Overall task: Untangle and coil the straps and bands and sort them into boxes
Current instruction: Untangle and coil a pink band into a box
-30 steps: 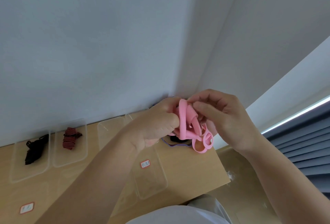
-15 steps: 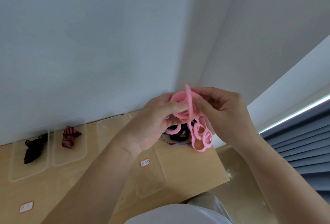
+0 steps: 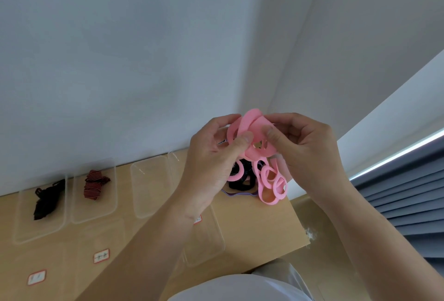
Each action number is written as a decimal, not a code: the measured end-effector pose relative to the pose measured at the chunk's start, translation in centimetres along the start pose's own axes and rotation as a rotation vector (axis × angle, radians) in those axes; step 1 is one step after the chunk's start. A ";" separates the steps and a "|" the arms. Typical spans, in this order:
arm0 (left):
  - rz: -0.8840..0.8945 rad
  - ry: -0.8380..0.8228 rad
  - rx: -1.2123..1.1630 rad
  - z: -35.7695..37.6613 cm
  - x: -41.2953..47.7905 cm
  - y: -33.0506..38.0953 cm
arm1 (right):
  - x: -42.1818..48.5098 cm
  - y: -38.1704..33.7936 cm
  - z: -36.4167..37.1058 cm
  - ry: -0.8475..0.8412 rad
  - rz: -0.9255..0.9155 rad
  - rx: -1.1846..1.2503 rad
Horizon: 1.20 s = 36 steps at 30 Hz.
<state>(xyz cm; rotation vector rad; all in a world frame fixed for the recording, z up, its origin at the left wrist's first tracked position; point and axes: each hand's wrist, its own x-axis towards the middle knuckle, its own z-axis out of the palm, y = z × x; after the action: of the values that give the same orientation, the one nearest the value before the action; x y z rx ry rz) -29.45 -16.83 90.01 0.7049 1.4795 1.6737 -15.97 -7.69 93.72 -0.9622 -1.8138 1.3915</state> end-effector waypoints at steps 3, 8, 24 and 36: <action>-0.018 -0.010 -0.014 -0.1 0.0 -0.1 | 0.0 0.1 0.1 -0.010 0.037 0.049; -0.058 0.012 -0.093 -0.4 0.1 -0.4 | 0.6 0.8 -0.1 -0.005 0.131 0.049; -0.115 0.076 -0.029 -0.1 -1.6 -1.5 | 3.2 4.3 -0.5 -0.391 0.493 0.371; -0.337 0.412 -0.233 -2.8 -2.6 -4.5 | 4.4 8.6 3.2 -0.648 0.679 0.421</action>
<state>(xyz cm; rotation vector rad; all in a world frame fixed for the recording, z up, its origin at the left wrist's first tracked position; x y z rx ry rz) -29.50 -20.50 85.38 -0.0243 1.5388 1.7469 -19.60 -4.08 84.89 -1.0073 -1.5274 2.6282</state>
